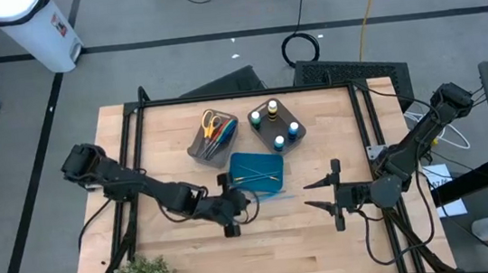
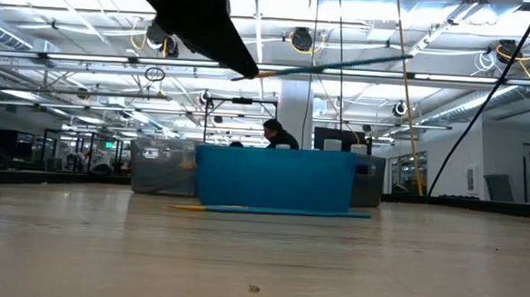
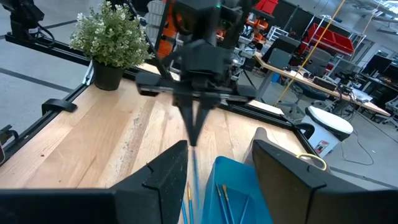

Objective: Pick & Place Paint Supplies
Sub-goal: Put the blue paint brush into the blue bin

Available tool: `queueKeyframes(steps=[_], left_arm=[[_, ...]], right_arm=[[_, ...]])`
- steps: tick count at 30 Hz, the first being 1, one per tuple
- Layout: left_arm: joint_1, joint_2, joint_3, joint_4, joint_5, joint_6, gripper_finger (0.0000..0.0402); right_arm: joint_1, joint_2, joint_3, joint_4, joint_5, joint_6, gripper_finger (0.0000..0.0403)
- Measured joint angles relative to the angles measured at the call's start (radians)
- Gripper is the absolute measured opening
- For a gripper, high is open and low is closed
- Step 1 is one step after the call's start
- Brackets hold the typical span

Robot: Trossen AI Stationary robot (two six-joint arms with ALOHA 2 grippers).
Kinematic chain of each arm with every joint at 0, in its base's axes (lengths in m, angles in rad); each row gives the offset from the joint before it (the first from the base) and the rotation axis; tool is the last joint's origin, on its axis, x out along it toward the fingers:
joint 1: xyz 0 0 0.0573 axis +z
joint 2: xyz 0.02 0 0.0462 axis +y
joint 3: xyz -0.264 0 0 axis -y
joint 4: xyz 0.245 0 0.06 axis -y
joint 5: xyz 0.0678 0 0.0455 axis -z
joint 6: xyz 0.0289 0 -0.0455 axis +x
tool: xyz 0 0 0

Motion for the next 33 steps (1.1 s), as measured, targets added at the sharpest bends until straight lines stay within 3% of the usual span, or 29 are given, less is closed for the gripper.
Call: queueKeyframes(steps=[15, 33], left_arm=[[0.140, -0.001, 0.001, -0.106, -0.001, -0.072, 0.0004], [0.159, 0.008, -0.026, -0.130, -0.043, -0.179, 0.0003]], right_arm=[[0.000, 0.000, 0.000, 0.000, 0.000, 0.000, 0.0171], [0.000, 0.000, 0.000, 0.000, -0.002, 0.000, 0.0171]])
